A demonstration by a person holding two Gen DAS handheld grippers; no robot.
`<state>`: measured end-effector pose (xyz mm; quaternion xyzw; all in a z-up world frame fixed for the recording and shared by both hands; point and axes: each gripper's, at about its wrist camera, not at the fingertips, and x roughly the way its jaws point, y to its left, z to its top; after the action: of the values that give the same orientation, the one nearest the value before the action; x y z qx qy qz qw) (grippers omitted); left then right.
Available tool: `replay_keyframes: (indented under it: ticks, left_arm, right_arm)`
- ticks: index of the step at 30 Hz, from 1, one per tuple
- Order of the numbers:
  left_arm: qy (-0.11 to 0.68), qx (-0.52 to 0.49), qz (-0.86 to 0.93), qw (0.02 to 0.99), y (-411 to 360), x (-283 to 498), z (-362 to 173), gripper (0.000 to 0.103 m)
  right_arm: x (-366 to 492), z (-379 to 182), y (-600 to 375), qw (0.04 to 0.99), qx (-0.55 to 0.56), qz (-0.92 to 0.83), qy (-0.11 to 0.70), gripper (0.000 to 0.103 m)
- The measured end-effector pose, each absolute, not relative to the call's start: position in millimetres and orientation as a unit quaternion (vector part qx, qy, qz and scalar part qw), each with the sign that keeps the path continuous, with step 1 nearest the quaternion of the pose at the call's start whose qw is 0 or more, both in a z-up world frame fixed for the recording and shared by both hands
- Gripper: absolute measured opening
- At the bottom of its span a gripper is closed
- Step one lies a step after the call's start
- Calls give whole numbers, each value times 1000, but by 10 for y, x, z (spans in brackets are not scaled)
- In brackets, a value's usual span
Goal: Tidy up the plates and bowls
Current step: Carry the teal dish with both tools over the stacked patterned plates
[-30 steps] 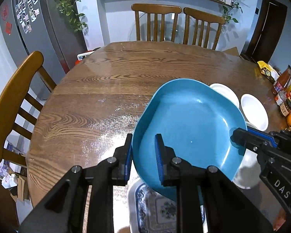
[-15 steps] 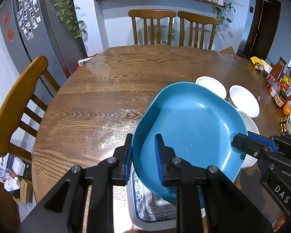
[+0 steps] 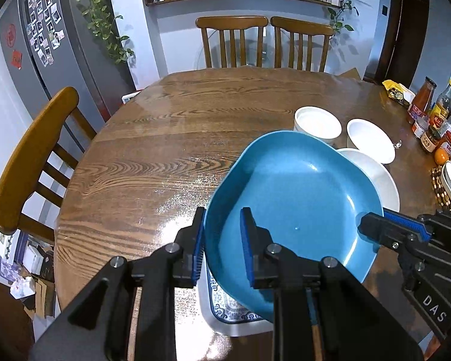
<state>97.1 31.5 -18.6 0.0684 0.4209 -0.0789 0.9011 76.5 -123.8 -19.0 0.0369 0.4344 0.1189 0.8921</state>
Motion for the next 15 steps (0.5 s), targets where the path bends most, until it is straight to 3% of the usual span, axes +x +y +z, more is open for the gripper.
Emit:
replay_keyframes:
  ticks: [15]
  left_arm:
    - [462,71,-79,881,428,914,-465,20]
  right_arm:
    - [703,-406,-1095,877,28,120,465,9]
